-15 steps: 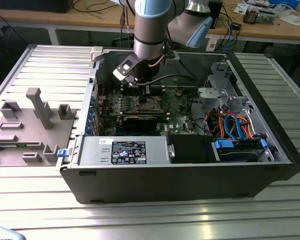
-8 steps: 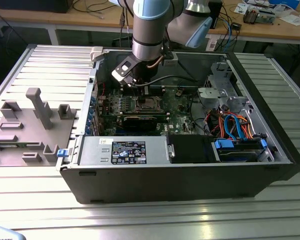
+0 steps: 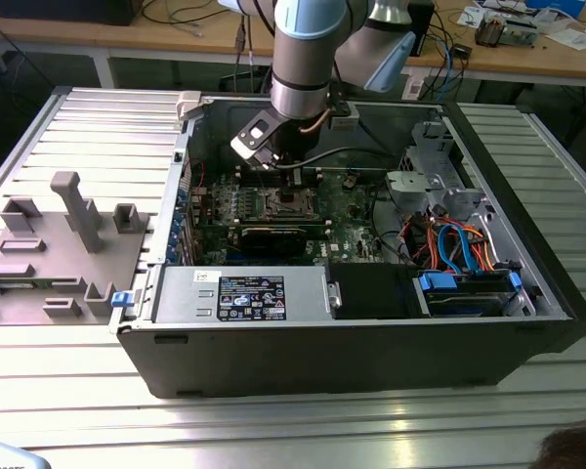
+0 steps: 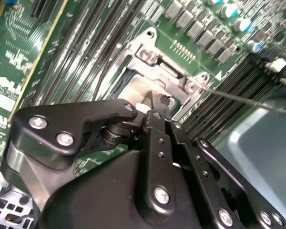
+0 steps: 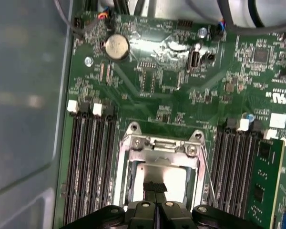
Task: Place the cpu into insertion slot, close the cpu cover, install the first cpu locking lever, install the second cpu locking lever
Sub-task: 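Close the cpu cover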
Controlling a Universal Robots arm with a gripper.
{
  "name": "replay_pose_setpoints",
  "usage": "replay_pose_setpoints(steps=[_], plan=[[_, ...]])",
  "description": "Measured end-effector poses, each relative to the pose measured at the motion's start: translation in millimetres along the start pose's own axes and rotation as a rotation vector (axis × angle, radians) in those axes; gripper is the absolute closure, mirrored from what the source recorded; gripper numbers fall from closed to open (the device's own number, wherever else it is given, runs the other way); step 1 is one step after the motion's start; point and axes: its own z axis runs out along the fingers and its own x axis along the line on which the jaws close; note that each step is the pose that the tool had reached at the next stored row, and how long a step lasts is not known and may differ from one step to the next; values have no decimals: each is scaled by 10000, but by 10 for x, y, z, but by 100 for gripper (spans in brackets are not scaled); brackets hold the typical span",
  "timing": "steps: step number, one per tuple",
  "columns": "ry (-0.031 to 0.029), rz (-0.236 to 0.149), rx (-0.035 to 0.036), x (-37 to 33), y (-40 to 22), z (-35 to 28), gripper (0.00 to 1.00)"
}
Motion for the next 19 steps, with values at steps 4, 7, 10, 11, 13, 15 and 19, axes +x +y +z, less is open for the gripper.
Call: replay_pose_setpoints(steps=[4, 7, 10, 11, 13, 15, 19], plan=[[-7, 2, 12, -9, 68, -14, 89], [-4, 2, 30, -15, 124, -17, 89], [1, 2, 65, -26, 203, -20, 89], [0, 1, 69, -27, 216, -21, 89], [1, 3, 72, -30, 242, -23, 89], [2, 3, 72, -32, 262, -27, 89], [2, 3, 73, -36, 300, -47, 89]])
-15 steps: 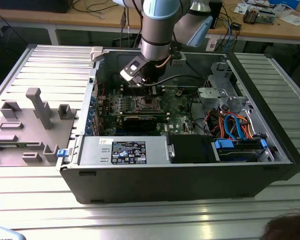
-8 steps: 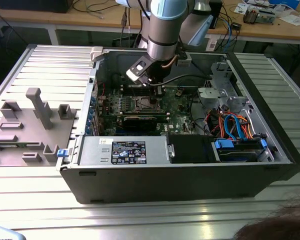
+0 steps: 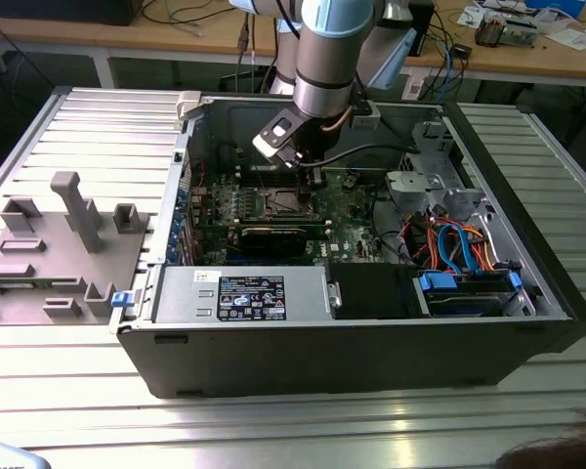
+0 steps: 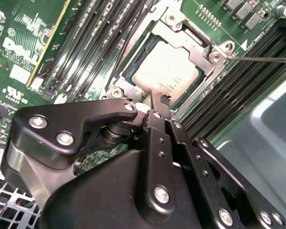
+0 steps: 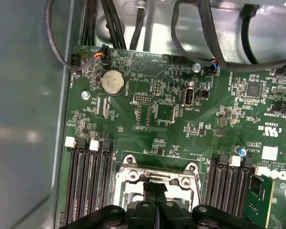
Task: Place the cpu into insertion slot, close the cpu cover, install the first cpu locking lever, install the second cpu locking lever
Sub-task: 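Close the cpu cover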
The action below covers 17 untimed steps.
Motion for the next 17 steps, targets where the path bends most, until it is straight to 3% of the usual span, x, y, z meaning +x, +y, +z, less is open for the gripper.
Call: replay_pose_setpoints(steps=[9, 14, 17], plan=[[0, 0, 1, -6, 59, -59, 89], [0, 0, 1, -1, 55, -226, 89], [2, 0, 0, 0, 54, -259, 89]])
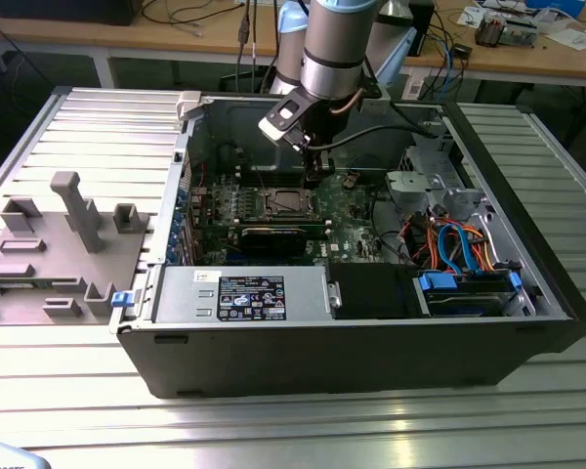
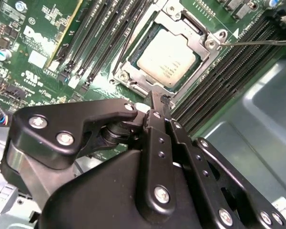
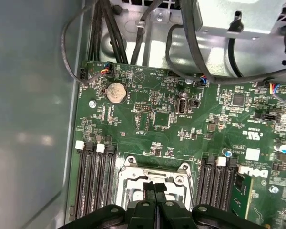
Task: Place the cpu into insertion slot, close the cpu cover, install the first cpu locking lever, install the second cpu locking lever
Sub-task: 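Close the cpu cover, then install the first cpu locking lever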
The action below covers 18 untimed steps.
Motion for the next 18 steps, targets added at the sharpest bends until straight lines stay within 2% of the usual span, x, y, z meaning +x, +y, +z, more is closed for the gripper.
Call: replay_pose_setpoints(steps=[11, 18], plan=[[-1, -3, 1, 0, 0, -5, 89], [-20, -532, 14, -1, 0, -5, 89]])
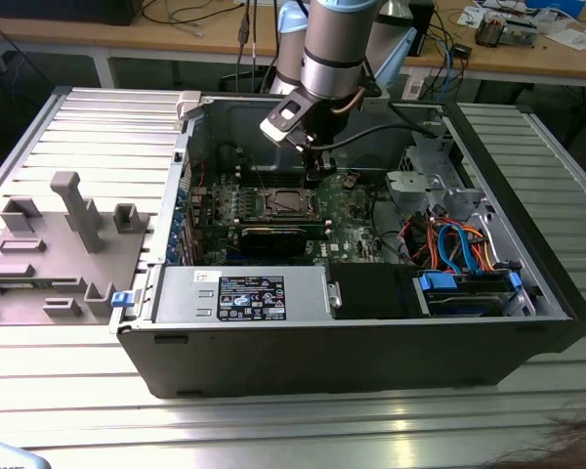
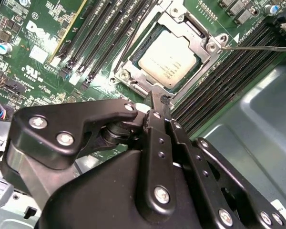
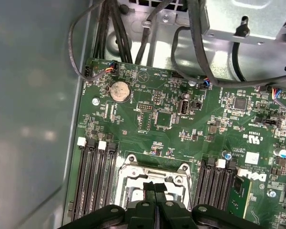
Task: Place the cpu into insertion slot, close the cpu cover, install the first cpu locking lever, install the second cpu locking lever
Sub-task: 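Install the first cpu locking lever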
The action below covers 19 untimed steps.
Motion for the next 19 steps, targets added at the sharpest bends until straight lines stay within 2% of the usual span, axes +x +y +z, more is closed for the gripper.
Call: replay_pose_setpoints(steps=[8, 16, 17, 18, 19], plan=[[-21, -603, 15, 0, 0, 0, 89], [-35, -1016, 24, 0, 0, 0, 89], [-45, -1303, 32, 0, 0, 0, 89], [-66, -1924, 47, 0, 0, 0, 89], [-77, -2238, 54, 0, 0, 0, 89]])
